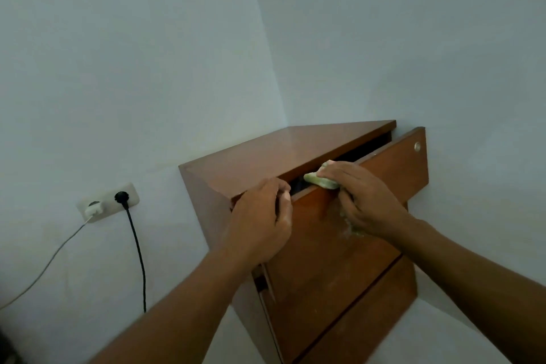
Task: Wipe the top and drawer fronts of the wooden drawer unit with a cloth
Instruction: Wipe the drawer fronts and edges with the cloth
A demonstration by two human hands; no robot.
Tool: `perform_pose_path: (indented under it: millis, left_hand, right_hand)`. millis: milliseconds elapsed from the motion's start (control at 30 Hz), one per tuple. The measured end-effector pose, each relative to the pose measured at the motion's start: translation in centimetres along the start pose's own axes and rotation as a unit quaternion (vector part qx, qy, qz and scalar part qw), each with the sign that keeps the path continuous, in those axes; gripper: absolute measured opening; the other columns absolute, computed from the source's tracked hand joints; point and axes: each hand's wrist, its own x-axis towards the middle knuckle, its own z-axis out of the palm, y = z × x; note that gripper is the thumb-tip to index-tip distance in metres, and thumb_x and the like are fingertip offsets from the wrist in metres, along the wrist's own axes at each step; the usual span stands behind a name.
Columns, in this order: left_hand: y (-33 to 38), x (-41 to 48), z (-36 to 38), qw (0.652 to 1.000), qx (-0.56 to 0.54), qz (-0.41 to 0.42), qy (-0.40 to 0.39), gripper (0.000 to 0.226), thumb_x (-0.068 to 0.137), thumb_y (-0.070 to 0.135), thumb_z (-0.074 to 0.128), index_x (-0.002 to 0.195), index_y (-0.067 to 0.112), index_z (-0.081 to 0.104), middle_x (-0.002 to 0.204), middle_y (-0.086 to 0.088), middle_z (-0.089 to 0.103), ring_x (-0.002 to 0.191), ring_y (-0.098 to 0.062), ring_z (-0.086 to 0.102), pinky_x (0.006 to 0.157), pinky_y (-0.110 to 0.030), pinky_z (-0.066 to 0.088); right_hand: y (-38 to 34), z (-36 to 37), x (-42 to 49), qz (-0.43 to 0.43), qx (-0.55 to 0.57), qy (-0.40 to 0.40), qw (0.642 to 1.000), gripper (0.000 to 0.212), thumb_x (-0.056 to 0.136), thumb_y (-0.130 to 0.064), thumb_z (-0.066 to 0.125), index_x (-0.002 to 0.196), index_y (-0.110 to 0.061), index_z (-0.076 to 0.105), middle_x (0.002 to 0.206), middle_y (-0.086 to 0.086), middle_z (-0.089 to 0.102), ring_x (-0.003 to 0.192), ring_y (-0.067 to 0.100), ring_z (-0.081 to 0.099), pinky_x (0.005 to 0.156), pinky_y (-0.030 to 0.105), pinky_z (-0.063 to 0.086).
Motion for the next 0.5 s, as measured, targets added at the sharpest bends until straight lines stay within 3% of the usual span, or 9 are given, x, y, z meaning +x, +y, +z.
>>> perform_pose_path:
  millis: [100,200,300,367,500]
  left_hand:
    - [0.4,2.2,-0.9,0.989,0.049,0.012,-0.136,0.038,0.104,0.038,0.042,0.137,0.023,0.052,0.130,0.005,0.059,0.114,-0.008,0.053,0.097,-0.023,0.042]
    - [1.1,4.0,-1.1,0.972,0.081,0.018,-0.219,0.049,0.104,0.040,0.038,0.149,0.021,0.039,0.149,0.001,0.047,0.133,-0.017,0.044,0.111,-0.033,0.036]
    - [1.4,4.9,-0.4,0.951,0.131,0.067,-0.270,0.059,0.104,0.040,0.034,0.158,0.022,0.019,0.165,0.002,0.021,0.151,-0.016,0.016,0.120,-0.031,0.012]
    - [1.0,5.0,0.4,0.937,0.169,0.095,-0.291,0.065,0.105,0.044,0.031,0.160,0.023,0.003,0.168,0.004,0.000,0.152,-0.011,-0.007,0.120,-0.029,-0.005]
    - [0.1,5.1,1.3,0.930,0.205,0.082,-0.292,0.083,0.099,0.052,0.036,0.156,0.024,-0.016,0.165,0.003,-0.022,0.147,-0.014,-0.029,0.117,-0.033,-0.018]
  right_hand:
    - [3.2,-0.7,0.5,0.033,-0.027,0.037,0.998,0.040,0.097,-0.022,0.042,0.133,-0.016,0.059,0.137,0.005,0.059,0.129,0.020,0.052,0.109,0.035,0.045]
    - [5.9,-1.0,1.2,0.088,-0.056,0.086,0.991,0.035,0.095,-0.003,0.055,0.128,-0.009,0.063,0.131,0.013,0.062,0.121,0.029,0.057,0.101,0.033,0.045]
    - [5.9,-1.8,2.1,0.157,-0.034,0.170,0.972,0.029,0.094,-0.001,0.054,0.117,-0.008,0.069,0.114,0.014,0.069,0.109,0.031,0.060,0.091,0.030,0.044]
    - [3.6,-1.8,2.1,0.109,-0.025,0.189,0.976,0.032,0.093,-0.004,0.049,0.117,-0.011,0.070,0.113,0.009,0.070,0.110,0.025,0.059,0.093,0.028,0.044]
    - [1.3,0.5,0.1,-0.043,-0.053,0.049,0.996,0.045,0.091,-0.025,0.044,0.133,-0.019,0.059,0.135,0.000,0.060,0.128,0.019,0.046,0.106,0.034,0.039]
